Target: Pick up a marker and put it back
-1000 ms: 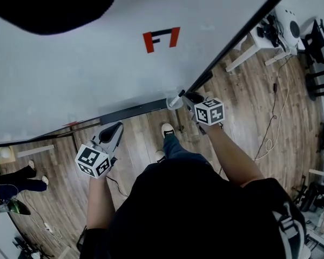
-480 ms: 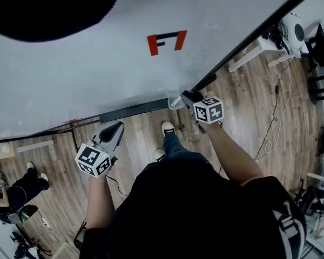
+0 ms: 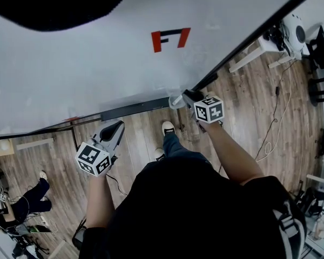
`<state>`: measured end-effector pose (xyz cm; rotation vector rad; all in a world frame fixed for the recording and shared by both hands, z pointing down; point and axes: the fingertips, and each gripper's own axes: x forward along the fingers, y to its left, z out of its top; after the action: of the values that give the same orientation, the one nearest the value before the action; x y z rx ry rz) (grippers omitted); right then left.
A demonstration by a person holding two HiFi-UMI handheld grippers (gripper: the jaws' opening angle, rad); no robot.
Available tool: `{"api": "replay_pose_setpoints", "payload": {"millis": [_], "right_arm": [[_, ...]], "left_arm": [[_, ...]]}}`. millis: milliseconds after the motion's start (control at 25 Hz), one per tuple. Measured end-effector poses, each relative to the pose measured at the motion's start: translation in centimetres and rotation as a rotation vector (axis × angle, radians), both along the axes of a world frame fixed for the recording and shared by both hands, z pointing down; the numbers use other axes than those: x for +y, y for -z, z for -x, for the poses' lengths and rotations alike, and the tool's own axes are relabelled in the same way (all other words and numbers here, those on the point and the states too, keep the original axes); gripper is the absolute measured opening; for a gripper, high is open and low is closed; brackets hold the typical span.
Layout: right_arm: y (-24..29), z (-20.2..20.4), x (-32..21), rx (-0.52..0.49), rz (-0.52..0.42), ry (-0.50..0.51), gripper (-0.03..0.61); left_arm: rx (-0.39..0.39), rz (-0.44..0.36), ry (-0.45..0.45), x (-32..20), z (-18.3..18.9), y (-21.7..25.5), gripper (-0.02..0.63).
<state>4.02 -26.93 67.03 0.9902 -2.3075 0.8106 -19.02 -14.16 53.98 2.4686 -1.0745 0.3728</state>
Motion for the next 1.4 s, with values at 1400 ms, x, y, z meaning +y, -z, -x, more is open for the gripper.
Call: {"api": "replay_pose_setpoints", "payload": {"millis": [1400], "right_arm": [[10.5,-3.2,3.5,-0.063,-0.194,-0.020,0.061]], "left_arm": [[-0.005,-0.097,-0.006,3.9,-2.3,3.8,0.020]]}}
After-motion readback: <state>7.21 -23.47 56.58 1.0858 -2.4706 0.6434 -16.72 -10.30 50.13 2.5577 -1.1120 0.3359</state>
